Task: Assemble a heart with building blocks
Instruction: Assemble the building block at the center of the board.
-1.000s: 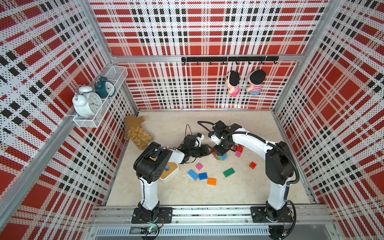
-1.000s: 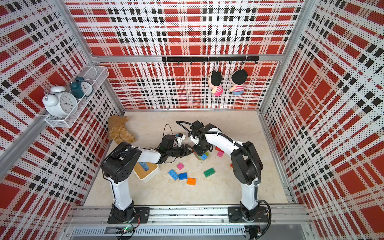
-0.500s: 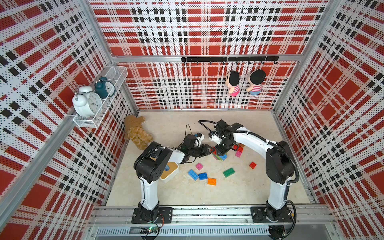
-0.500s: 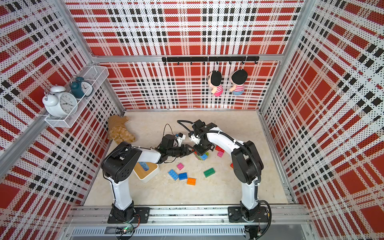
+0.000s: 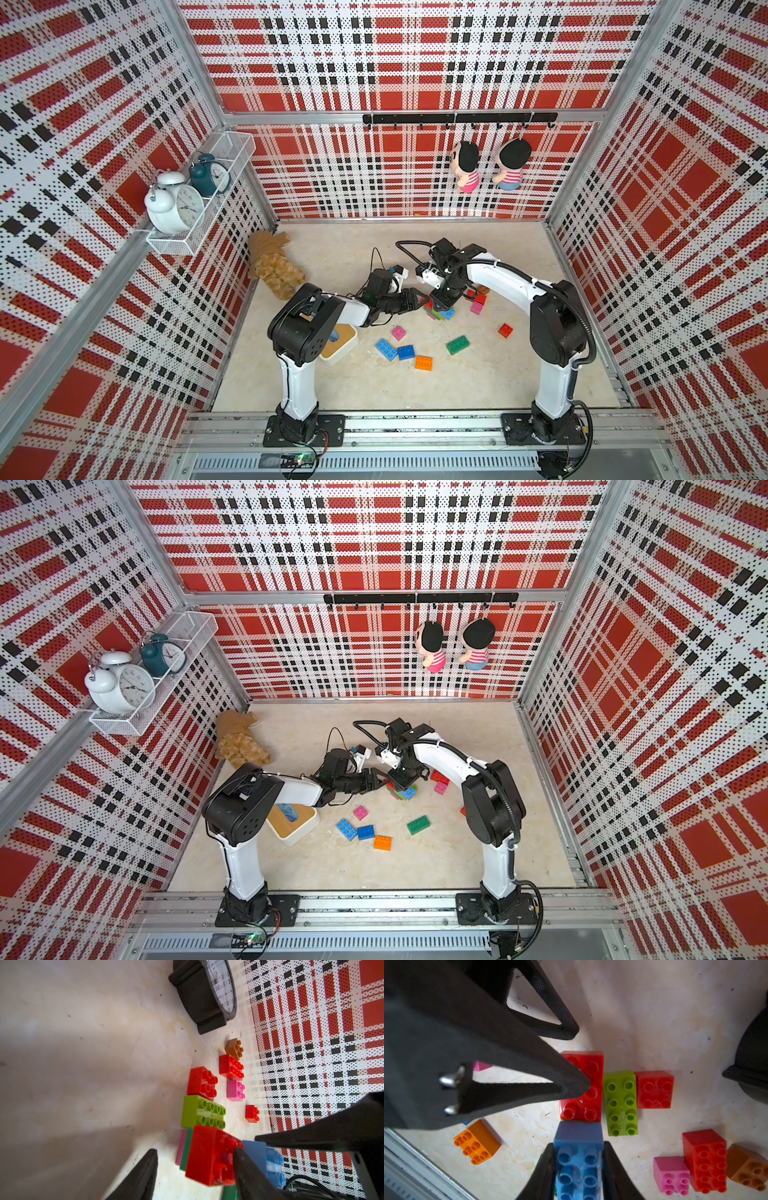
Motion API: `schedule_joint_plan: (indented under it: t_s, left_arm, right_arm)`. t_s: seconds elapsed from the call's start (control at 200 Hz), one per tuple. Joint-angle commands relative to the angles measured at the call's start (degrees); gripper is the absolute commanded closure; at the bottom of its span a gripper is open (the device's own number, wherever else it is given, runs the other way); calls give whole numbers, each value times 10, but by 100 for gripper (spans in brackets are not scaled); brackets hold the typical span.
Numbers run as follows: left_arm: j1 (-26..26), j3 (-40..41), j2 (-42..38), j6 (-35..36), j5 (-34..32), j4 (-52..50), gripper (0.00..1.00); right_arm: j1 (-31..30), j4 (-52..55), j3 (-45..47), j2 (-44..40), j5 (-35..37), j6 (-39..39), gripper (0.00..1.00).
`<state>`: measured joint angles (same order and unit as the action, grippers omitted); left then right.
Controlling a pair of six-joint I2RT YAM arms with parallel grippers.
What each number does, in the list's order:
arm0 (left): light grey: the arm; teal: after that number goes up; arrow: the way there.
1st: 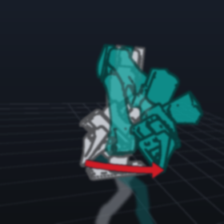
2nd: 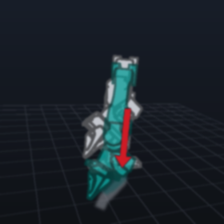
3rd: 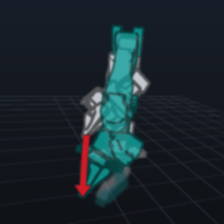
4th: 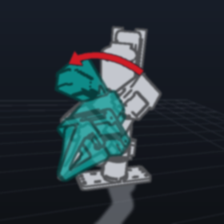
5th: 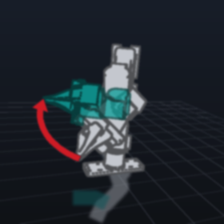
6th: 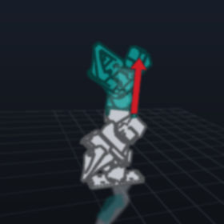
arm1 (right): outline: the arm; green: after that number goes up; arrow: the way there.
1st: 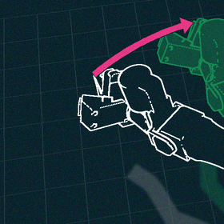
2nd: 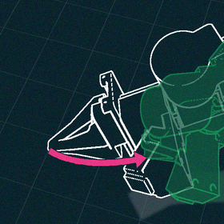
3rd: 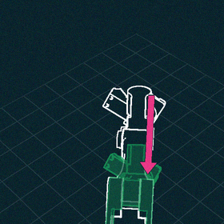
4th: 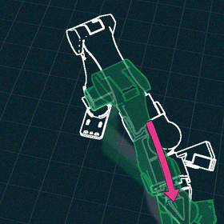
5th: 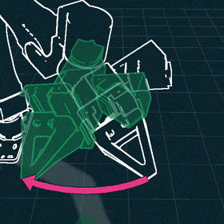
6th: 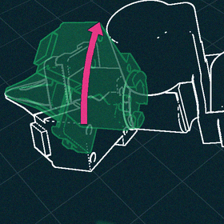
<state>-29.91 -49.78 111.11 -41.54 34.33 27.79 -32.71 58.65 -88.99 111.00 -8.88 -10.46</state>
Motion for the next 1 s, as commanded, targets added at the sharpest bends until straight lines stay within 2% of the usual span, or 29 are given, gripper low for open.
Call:
schedule_joint_plan:
  t_s: [0.0, 0.11, 0.436, 0.596, 0.992]
  left_arm:
    - [4, 9, 20, 13, -10, -24, 40]
    - [4, 10, 19, 13, -12, -24, 41]
    - [3, 9, 20, 12, -15, -24, 41]
    - [4, 8, 20, 13, -14, -24, 41]
    - [4, 11, 9, 13, -16, -24, 42]
  right_arm:
    - [16, 13, 44, 56, -5, 8, 100]
    - [25, 17, 42, 55, -5, 12, 100]
    - [-7, 26, 63, 77, 78, -23, 100]
    - [-10, 13, 78, 77, 78, -7, 100]
    - [-5, 6, 42, 89, 6, 18, 100]
